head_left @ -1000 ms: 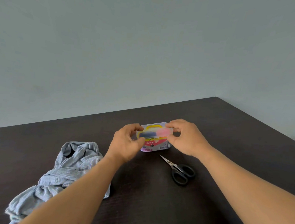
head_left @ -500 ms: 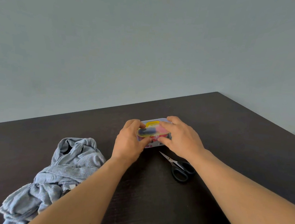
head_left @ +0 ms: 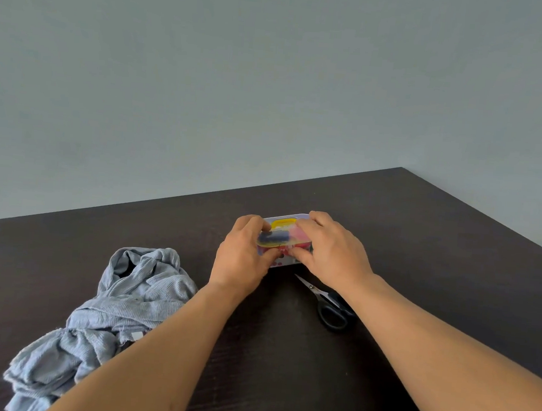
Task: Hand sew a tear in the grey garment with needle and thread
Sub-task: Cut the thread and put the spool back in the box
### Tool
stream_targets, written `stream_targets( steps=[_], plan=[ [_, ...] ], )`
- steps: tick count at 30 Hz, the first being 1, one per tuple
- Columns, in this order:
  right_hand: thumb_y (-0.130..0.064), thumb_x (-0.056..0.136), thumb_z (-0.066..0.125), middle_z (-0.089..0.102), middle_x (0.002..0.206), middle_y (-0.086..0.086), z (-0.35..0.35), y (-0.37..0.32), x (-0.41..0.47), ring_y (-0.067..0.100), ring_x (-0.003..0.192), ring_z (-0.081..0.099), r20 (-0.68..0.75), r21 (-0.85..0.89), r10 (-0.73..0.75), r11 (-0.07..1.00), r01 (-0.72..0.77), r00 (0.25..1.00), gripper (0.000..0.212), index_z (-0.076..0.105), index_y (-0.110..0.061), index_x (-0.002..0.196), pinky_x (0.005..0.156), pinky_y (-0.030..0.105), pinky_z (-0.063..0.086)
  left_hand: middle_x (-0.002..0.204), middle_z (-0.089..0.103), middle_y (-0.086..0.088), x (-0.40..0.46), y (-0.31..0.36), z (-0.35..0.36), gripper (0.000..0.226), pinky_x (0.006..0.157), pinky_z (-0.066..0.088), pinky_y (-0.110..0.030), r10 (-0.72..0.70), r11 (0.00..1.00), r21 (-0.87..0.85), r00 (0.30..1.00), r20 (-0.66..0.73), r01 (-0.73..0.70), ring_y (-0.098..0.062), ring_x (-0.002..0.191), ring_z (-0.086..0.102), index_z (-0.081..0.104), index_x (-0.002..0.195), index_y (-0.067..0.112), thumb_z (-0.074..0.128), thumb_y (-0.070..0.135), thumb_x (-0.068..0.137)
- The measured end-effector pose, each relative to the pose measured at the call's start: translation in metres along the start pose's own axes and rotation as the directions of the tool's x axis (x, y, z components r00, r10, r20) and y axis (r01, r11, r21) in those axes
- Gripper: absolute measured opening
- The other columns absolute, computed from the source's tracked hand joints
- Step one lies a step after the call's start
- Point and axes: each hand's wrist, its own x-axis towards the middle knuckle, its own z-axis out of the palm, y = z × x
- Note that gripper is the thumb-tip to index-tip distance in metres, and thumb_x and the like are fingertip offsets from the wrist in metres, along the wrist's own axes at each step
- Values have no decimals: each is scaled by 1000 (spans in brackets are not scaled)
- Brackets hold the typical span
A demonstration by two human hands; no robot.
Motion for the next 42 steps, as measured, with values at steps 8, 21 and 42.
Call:
stream_targets(
  steps=[8, 21, 42],
  plan=[
    [-50, 88, 65, 38, 148, 1, -20, -3, -17, 23, 128, 47, 123, 68, 69, 995, -78, 990, 69, 36, -28, 146, 92, 42, 51, 147, 38, 2, -20, 6, -5, 63, 93, 47, -30, -40, 999, 1, 999, -1, 40, -16, 126, 51, 47, 139, 20, 76, 30, 84],
    [-61, 72, 72, 61, 94, -1, -60, -25, -72, 24, 89, 61, 513, -170, 274, 961, -217, 813, 49, 65, -21, 99, 68, 33, 49, 129, 57, 1, -80, 32, -4, 48, 97, 49, -40, -136, 978, 188, 959, 248, 90, -20, 118, 55, 60, 129, 23, 66, 47, 88],
    [-21, 77, 75, 63, 121, -6, -97, -16, 2, 15, 100, 58, 353, 186, 27, 978, -98, 935, 55, 61, -26, 131, 83, 28, 46, 135, 59, -1, -39, 11, -31, 70, 97, 47, -33, -333, 938, -16, 912, 240, 347, -19, 120, 57, 51, 139, 21, 81, 41, 78]
  ],
)
